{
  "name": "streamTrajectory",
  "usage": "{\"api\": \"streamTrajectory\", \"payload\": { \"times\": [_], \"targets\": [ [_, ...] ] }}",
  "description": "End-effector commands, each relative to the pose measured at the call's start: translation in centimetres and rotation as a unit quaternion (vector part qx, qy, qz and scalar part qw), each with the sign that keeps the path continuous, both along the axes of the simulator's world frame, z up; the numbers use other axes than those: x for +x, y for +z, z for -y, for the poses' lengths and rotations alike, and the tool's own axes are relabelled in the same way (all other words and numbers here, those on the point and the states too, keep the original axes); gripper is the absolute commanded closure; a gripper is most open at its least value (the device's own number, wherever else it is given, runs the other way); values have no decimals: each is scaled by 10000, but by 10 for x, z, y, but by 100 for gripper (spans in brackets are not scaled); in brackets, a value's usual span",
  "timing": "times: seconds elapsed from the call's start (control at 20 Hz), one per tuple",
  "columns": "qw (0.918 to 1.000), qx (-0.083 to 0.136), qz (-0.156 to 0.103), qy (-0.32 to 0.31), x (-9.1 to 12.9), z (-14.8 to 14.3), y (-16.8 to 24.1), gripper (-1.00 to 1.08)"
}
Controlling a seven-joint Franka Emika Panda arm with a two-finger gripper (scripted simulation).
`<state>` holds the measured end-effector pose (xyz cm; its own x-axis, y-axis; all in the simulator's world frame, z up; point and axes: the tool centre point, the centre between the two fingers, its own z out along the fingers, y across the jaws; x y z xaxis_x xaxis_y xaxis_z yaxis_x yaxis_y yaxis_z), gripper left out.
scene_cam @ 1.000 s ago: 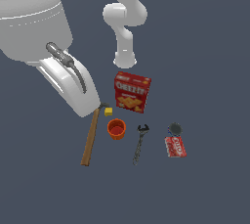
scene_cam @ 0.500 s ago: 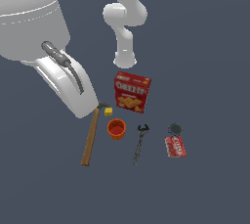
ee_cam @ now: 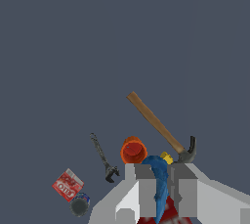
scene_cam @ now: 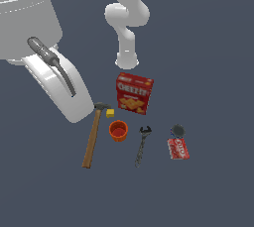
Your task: Pick up a designated object from a clutter of objects.
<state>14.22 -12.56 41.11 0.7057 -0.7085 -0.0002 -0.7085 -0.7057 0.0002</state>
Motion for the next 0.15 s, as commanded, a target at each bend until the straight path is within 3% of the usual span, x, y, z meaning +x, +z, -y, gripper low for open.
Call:
{"api": "streamTrajectory", "payload": {
  "times": [0.0, 0.1],
  "targets": [
    [10000, 0, 1, 1, 1, 1, 2, 108],
    [10000, 0, 1, 1, 2, 1, 2, 108]
  ]
}}
